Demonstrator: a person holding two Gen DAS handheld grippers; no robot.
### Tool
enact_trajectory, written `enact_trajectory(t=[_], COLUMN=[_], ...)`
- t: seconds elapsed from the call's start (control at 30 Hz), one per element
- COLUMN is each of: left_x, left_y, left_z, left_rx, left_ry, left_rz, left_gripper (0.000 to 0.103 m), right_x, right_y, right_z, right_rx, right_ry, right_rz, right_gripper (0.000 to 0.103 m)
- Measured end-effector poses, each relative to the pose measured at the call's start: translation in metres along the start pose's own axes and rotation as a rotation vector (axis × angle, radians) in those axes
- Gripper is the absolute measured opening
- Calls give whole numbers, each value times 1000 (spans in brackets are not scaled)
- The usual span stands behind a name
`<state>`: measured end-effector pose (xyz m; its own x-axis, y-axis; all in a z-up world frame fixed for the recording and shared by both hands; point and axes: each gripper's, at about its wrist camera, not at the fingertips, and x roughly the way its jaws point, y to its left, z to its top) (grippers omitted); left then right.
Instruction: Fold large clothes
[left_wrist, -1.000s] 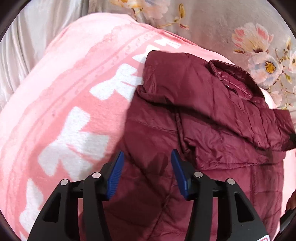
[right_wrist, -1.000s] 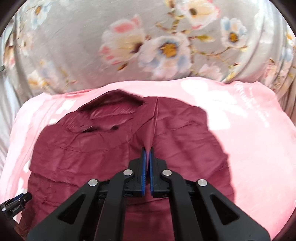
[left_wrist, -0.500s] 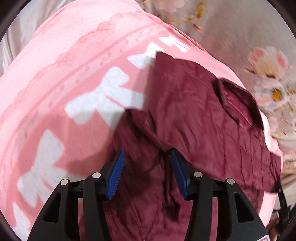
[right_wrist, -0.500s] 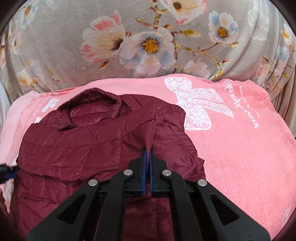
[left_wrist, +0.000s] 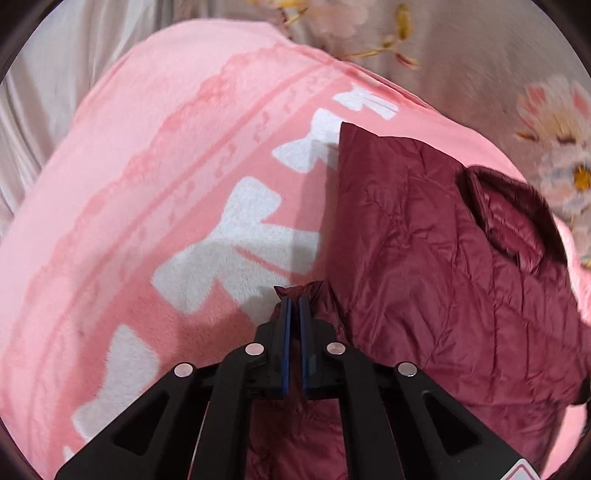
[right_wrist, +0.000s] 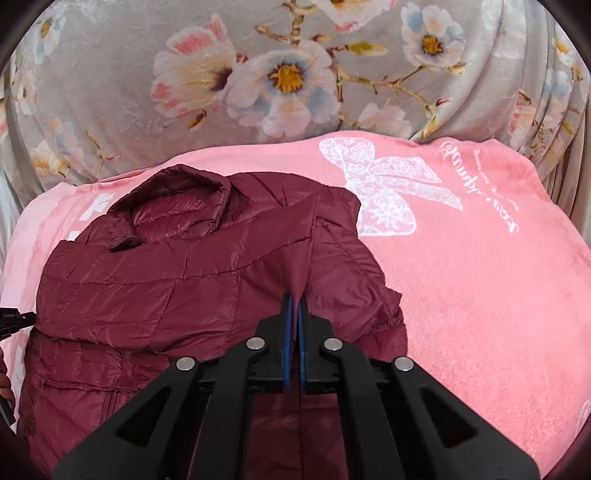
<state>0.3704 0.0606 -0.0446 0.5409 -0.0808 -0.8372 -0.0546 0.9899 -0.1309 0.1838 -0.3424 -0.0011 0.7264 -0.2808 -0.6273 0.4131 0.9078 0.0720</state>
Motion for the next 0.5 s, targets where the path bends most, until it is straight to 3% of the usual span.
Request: enact_trajectory(t=[0.23,0.5], left_x=[12,16], left_y=[-16,-24], left_z=[-12,-19], left_rx=[103,164], left_ry=[-18,-64], left_rz=[117,174], left_gripper=[1,1], right_x=[33,36], right_y=[-7,-6], right_z=[-24,-28], right_rx=[11,-15], right_ry=[122,145], right_rz=[-16,-12], right_gripper=[2,9])
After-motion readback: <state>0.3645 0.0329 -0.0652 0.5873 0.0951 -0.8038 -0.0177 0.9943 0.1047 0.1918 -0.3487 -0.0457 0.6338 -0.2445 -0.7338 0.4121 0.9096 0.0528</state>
